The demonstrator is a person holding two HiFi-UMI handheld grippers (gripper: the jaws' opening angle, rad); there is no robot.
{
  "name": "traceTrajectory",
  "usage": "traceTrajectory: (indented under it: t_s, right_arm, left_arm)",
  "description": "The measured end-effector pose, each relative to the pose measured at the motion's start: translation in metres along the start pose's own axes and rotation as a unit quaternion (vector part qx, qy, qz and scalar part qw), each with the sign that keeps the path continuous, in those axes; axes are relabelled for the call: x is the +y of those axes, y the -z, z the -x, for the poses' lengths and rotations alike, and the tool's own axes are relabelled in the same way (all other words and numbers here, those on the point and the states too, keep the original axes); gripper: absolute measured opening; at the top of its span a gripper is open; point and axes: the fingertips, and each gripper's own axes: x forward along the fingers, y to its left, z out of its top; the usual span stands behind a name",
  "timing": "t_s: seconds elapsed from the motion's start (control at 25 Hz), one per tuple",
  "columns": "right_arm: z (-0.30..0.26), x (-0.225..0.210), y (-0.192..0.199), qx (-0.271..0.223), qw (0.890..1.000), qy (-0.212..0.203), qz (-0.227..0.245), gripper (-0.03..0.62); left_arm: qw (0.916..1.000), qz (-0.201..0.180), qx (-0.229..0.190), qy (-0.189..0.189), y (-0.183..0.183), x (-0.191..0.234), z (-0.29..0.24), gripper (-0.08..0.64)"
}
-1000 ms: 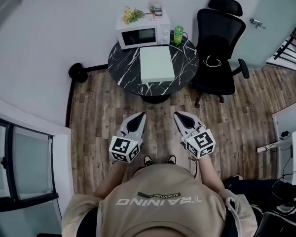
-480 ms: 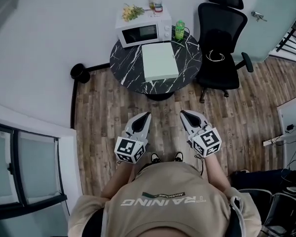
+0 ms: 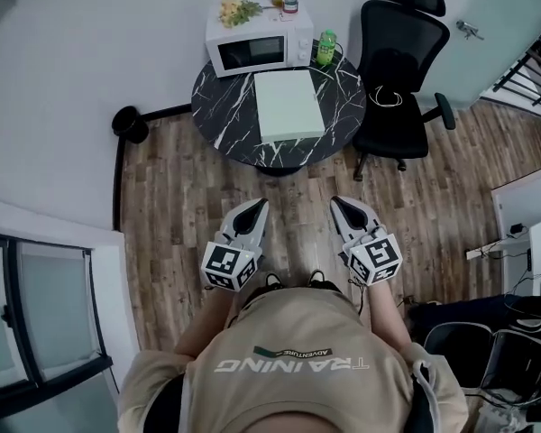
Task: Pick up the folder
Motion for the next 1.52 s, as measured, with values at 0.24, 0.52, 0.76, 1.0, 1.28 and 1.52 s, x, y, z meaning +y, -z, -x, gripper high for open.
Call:
traceTrajectory:
  t_s: [0.24, 0.52, 0.76, 1.0, 1.28, 1.52]
  right_arm:
    - [-0.015, -0.001, -0.003, -0.011, 0.998, 0.023, -0.055, 0.010]
    - [-0.040, -0.002, -0.003, -0.003, 0.999, 0.005, -0.049, 0.011]
    - [-0.064, -0.032, -0.003, -0.027, 0.998, -0.020, -0.053, 0.011]
    - [-0.085, -0.093, -0.019, -0.047, 0.997, -0.023, -0.053, 0.011]
    - [-0.097, -0.164, -0.007, -0.031, 0.996, -0.042, -0.068, 0.011]
    - [-0.118, -0.200, -0.009, -0.042, 0.997, -0.046, -0.049, 0.011]
  left_arm:
    - [0.9993, 0.024, 0.019, 0.020, 0.014, 0.022, -0.005, 0.008]
    - [0.9997, 0.023, 0.006, 0.007, 0.003, 0.046, -0.012, 0.008]
    - [0.9995, 0.020, 0.012, -0.021, 0.005, 0.052, -0.035, 0.008]
    - [0.9992, -0.013, 0.016, -0.036, -0.020, 0.056, -0.081, 0.008]
    - [0.9968, -0.033, 0.015, -0.071, -0.043, 0.059, -0.142, 0.008]
    - [0.9943, -0.039, 0.047, -0.087, -0.037, 0.062, -0.174, 0.008]
